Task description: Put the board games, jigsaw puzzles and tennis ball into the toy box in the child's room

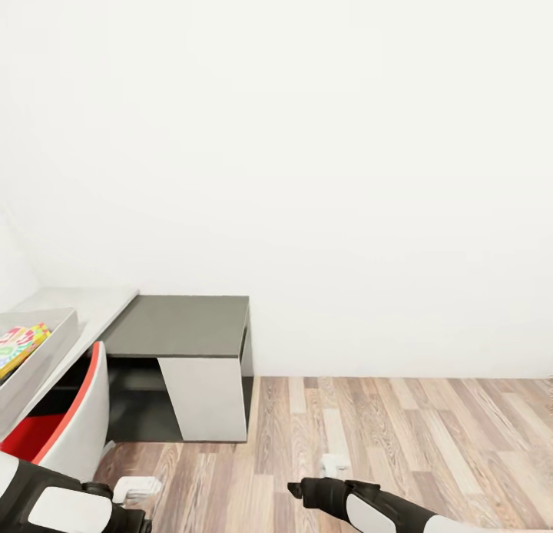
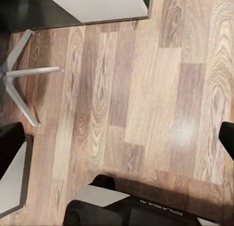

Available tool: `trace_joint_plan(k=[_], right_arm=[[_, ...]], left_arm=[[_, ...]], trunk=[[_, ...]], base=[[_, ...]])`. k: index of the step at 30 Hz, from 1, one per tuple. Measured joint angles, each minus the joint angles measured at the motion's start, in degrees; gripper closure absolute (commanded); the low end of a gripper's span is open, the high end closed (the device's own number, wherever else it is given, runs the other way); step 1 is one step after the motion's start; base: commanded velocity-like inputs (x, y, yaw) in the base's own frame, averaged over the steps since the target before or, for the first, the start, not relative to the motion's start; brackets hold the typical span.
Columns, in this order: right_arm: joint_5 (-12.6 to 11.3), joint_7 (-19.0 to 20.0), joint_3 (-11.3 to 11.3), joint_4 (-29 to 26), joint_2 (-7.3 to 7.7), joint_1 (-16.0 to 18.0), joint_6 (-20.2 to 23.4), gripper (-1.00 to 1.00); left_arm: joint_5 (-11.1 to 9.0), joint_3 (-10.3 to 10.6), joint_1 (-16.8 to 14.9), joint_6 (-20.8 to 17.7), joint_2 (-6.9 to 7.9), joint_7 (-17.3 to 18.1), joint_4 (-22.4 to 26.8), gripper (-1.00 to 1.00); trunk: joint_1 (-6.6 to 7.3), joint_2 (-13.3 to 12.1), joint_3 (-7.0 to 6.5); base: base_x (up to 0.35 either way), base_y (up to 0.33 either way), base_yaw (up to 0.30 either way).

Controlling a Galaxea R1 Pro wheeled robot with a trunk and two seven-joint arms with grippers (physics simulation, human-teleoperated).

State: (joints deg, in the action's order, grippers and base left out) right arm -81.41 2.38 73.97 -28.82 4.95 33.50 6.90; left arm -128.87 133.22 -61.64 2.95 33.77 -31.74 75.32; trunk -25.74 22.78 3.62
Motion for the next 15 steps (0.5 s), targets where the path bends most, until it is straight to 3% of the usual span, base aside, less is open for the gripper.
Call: trace_joint_plan(k=[5,8,15], right_arm=[[0.0,-0.8,0.5,0.4,-0.71,-0.6,0.0,-1.00],[0.0,-3.5,1.0,2.3,-2.30,-1.9,0.1,-1.00],[-0.1,-6.5,1.3,5.3,-4.31,-3.4,0.2,-1.00]], left_arm=[[0.0,0.0,1.4,0.0,-0.01,0.0,-0.5,-1.00],[0.0,0.0,3.4,0.0,-0.01,0.0,-1.0,-1.00],[0.0,0.0,6.9,0.0,-0.03,0.0,-2.1,-1.00]], trunk=[[0.00,0.0,-0.42],[0.00,0.0,-0.68],[0.00,0.0,-1.29]], base=[[0.000,0.000,-0.108],[0.000,0.000,-0.100],[0.000,0.000,-0.096]])
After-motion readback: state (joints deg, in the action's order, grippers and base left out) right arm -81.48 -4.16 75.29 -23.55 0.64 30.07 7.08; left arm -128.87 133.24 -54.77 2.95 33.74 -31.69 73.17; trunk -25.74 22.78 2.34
